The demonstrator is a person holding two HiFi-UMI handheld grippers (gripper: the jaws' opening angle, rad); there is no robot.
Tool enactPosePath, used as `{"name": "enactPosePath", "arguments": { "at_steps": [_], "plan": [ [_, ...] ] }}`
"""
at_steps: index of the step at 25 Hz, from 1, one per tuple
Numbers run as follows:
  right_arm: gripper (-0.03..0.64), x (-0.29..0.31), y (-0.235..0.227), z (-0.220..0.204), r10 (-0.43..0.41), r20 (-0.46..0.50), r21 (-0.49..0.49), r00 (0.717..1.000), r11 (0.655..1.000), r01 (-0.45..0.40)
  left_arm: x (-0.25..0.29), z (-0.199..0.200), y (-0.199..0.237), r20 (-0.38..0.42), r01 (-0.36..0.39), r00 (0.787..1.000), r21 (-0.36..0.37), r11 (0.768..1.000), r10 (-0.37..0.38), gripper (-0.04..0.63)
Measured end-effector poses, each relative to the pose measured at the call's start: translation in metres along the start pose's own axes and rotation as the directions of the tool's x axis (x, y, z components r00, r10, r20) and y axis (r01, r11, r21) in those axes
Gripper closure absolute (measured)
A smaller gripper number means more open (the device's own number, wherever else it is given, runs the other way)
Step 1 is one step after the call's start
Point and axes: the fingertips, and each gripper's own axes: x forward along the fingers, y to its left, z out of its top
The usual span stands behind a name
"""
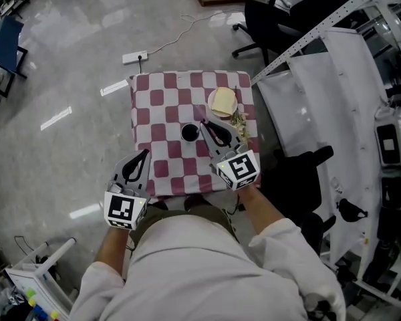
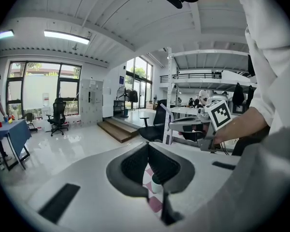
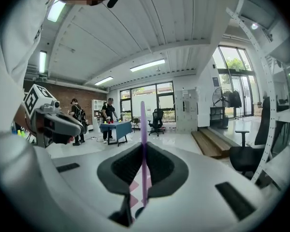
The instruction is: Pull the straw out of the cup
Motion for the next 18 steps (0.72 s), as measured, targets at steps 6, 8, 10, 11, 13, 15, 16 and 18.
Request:
{"name": "enactPosePath", "arguments": {
  "at_steps": [6,8,10,11,13,15,16,18],
  "plan": [
    [0.588,-0.024,0.0,0.026,-0.026,0.065,0.033,0.998,0.999,0.023,0.005,0.002,-0.008,0.008,0.029,1.0,0.008,1.0,-0.029,0.592],
    [0.588,-0.032,0.0,0.034,-0.035,0.085,0.043,0.996,0.999,0.032,0.007,0.003,-0.009,0.01,0.038,0.999,0.011,0.999,-0.038,0.592],
    [0.589,-0.04,0.0,0.04,-0.043,0.099,0.053,0.994,0.998,0.038,0.007,0.004,-0.01,0.011,0.046,0.999,0.014,0.999,-0.046,0.591],
    [0.588,-0.044,0.001,0.042,-0.047,0.104,0.057,0.993,0.998,0.041,0.008,0.004,-0.011,0.012,0.049,0.999,0.016,0.999,-0.049,0.591],
    [0.589,-0.051,0.0,0.046,-0.056,0.115,0.067,0.992,0.997,0.049,0.009,0.005,-0.012,0.014,0.056,0.998,0.02,0.998,-0.056,0.592],
    [0.589,-0.058,-0.001,0.048,-0.067,0.122,0.075,0.99,0.996,0.058,0.01,0.007,-0.014,0.016,0.061,0.998,0.024,0.998,-0.062,0.592],
    [0.589,-0.062,-0.002,0.049,-0.071,0.124,0.079,0.99,0.995,0.062,0.01,0.007,-0.015,0.017,0.064,0.998,0.025,0.998,-0.064,0.592],
    [0.589,-0.07,-0.004,0.049,-0.081,0.129,0.092,0.988,0.993,0.07,0.01,0.008,-0.017,0.017,0.068,0.998,0.027,0.997,-0.069,0.592]
  ]
}}
